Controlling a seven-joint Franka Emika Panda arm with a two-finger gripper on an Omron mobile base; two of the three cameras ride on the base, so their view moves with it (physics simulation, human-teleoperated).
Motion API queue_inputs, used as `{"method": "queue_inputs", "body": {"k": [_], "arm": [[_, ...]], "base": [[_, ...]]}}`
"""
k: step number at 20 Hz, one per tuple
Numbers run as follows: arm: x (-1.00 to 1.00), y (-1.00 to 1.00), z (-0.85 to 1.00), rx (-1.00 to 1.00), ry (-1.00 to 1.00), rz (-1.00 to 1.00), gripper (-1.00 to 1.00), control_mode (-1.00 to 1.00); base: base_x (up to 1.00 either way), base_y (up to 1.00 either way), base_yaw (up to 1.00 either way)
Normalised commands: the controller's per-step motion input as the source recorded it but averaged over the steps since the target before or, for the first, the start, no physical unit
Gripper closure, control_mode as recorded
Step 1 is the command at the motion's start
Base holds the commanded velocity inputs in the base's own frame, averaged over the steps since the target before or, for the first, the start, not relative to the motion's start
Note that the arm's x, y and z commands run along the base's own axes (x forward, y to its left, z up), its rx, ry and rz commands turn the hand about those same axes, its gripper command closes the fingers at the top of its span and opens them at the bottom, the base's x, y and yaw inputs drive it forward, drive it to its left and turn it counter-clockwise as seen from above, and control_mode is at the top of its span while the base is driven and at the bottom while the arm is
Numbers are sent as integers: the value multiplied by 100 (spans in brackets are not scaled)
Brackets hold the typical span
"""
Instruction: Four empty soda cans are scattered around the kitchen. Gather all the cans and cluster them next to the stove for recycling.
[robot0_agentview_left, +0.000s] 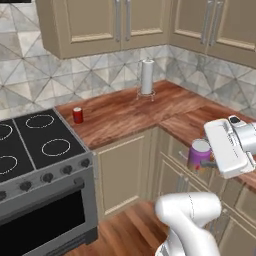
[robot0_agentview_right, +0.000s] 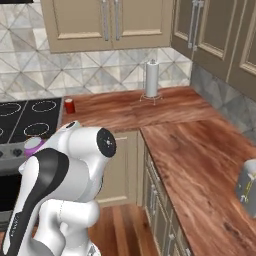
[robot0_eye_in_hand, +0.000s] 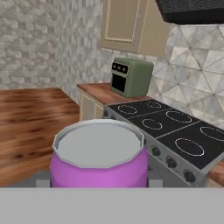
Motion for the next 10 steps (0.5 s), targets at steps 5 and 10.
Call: {"method": "queue_inputs", "body": {"k": [5,10], "arm": [[0,0,0,0,0,0,100,100],[0,0,0,0,0,0,100,100]], "base": [[28,0,46],[39,0,40]]}}
